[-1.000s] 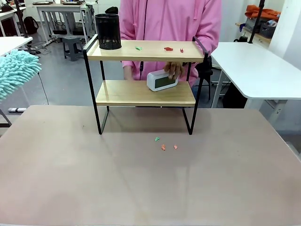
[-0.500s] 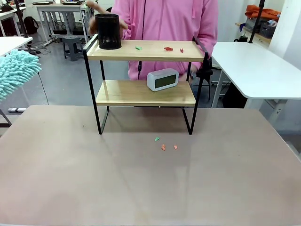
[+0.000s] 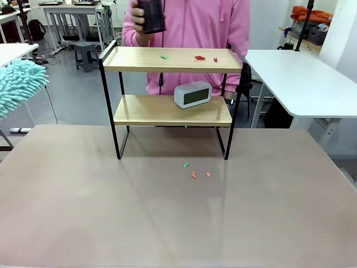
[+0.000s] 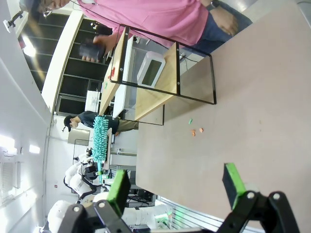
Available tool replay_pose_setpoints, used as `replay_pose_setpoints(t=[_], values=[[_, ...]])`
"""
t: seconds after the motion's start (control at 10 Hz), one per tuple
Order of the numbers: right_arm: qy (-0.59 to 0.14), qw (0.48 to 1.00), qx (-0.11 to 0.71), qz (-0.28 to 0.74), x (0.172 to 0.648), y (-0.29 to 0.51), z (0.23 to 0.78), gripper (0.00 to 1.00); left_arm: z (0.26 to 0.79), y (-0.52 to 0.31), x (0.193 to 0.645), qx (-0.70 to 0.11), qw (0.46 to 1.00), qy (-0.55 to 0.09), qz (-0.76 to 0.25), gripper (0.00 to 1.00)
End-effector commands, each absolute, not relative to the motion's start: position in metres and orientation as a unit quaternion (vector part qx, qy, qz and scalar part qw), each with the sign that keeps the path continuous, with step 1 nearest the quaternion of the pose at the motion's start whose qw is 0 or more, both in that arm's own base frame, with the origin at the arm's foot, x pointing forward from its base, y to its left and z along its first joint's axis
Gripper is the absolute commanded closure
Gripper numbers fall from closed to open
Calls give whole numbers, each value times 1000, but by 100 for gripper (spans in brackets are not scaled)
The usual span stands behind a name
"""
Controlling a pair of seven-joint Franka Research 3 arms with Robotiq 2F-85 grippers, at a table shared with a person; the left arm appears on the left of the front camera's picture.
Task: Clean the shelf.
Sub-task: Clean the remaining tier of the Shelf with the Duster once objects are removed.
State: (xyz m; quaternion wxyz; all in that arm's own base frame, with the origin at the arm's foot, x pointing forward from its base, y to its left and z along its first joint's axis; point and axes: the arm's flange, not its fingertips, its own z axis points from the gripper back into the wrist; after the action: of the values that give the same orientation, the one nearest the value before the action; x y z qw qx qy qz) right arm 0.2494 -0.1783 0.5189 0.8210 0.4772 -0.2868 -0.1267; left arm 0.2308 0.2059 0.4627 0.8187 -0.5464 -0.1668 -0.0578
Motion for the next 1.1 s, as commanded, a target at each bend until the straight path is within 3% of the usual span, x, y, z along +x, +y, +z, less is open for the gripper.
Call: replay_pose_setpoints(t=[0.0, 0.1, 0.2, 0.4, 0.8, 0.9, 1.0], values=[[-298, 815, 483, -116, 251, -178, 520, 0, 463, 206, 229, -549, 815, -171, -67, 100], [-298, 815, 483, -116, 251, -178, 520, 0, 463, 206, 231, -546, 819, -167, -58, 87], [-298, 815, 483, -116, 251, -178, 520, 0, 487, 193, 233, -509, 835, -202, -48, 87], [-298, 815, 483, -116, 251, -178, 520, 0, 549, 162, 245, -512, 826, -230, -48, 87], [-298, 815, 483, -116, 251, -178, 520, 0, 622, 58, 268, -502, 848, -156, -73, 87], [-298, 815, 483, -116, 251, -178, 520, 0, 624, 39, 276, -519, 847, -88, -75, 87], [-298, 815, 483, -116, 251, -178, 520, 0, 621, 74, 260, -505, 844, -164, -71, 87]])
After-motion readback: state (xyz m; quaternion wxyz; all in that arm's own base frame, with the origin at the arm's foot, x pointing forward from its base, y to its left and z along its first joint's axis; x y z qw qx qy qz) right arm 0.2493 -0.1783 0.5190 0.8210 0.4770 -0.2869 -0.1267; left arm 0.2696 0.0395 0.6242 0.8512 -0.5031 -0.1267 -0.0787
